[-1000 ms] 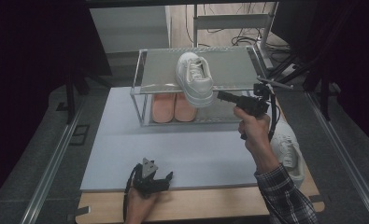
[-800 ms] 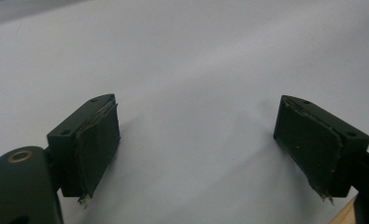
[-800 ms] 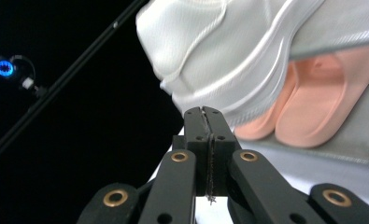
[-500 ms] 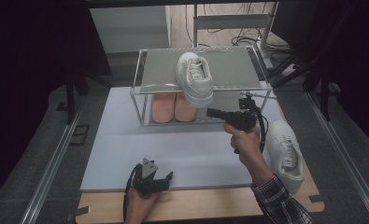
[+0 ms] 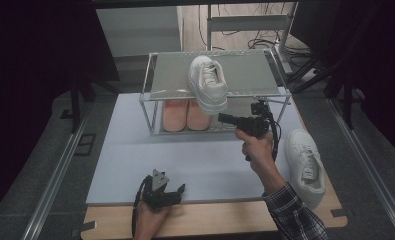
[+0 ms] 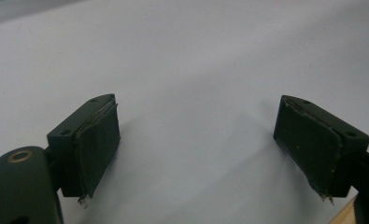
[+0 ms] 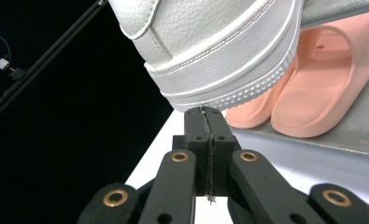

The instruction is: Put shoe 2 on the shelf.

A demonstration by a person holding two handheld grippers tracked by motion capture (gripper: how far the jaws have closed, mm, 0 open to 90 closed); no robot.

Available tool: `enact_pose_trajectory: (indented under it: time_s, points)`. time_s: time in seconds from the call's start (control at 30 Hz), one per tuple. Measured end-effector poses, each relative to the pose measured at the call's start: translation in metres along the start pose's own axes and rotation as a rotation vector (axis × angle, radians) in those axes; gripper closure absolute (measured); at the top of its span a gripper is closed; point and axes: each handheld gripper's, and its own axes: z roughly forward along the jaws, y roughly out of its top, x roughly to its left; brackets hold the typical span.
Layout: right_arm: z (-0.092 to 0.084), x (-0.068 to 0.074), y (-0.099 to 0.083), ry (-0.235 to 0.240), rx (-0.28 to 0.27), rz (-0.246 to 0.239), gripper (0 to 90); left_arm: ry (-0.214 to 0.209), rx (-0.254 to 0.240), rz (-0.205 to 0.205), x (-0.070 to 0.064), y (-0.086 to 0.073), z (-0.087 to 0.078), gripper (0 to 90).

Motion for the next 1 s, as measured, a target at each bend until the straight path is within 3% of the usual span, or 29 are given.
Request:
enact_pose_trajectory:
  time_s: [1.0]
  points:
    - [0.063,0.007,0.017,-0.009,0.03,0.013,89.5,0.0,0.0,-0.001,0.0,0.0,0.0,14.6]
